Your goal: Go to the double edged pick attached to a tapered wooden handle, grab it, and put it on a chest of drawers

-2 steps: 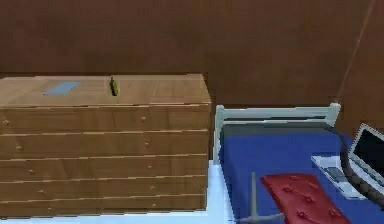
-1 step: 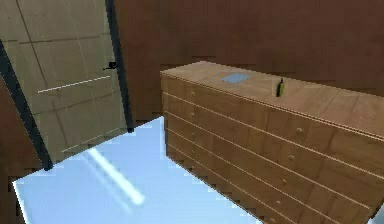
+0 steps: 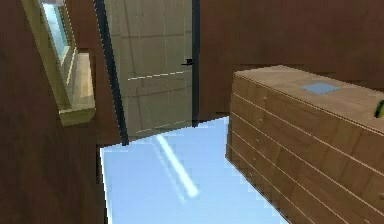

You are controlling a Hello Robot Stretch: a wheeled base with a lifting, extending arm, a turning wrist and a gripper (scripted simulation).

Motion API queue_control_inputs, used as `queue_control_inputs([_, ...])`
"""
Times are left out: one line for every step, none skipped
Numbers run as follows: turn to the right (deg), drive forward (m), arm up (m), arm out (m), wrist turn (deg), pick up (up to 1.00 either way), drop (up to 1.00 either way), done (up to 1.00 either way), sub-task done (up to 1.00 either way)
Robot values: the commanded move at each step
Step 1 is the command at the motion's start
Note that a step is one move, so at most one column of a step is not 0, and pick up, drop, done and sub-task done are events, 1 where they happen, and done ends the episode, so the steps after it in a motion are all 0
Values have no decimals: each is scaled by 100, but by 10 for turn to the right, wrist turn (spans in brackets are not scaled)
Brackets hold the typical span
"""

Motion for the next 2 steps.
queue_control_inputs([0, 0, 50, 0, 0, 0, 0, 0, 0])
queue_control_inputs([0, 0, 14, 0, 0, 0, 0, 0, 0])
